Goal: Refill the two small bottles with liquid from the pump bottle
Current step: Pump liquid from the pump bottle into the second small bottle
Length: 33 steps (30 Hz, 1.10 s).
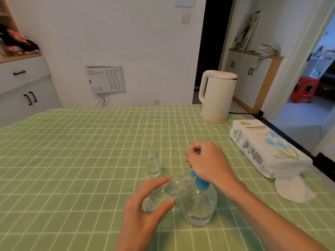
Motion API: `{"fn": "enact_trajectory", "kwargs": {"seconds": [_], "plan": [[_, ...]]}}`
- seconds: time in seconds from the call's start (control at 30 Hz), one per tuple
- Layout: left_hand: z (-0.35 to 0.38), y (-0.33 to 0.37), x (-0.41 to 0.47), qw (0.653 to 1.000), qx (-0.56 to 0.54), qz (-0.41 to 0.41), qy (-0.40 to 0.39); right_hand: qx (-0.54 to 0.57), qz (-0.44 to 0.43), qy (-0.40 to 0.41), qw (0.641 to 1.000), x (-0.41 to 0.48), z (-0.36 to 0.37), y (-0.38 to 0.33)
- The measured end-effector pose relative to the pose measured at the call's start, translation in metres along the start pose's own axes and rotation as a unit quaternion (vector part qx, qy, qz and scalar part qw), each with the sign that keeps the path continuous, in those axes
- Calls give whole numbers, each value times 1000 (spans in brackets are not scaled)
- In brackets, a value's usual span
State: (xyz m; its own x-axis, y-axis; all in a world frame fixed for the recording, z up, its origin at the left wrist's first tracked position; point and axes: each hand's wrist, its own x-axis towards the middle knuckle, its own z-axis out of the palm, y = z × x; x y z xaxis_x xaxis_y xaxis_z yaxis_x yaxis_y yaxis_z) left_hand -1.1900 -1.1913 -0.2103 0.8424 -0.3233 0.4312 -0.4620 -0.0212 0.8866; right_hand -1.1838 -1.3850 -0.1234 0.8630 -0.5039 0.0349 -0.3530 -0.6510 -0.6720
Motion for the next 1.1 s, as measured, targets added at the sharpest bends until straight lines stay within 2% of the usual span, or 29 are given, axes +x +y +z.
{"fn": "enact_trajectory", "kwargs": {"seconds": [0.33, 0.67, 1.1], "plan": [[0, -2, 0, 1000, 6, 4, -7, 19, 18, -19, 999, 1, 9, 8], [-1, -2, 0, 1000, -13, 3, -6, -18, -11, -3, 1000, 2, 1, 0], [-1, -4, 1, 1000, -16, 3, -11, 19, 12, -14, 1000, 0, 7, 7]]}}
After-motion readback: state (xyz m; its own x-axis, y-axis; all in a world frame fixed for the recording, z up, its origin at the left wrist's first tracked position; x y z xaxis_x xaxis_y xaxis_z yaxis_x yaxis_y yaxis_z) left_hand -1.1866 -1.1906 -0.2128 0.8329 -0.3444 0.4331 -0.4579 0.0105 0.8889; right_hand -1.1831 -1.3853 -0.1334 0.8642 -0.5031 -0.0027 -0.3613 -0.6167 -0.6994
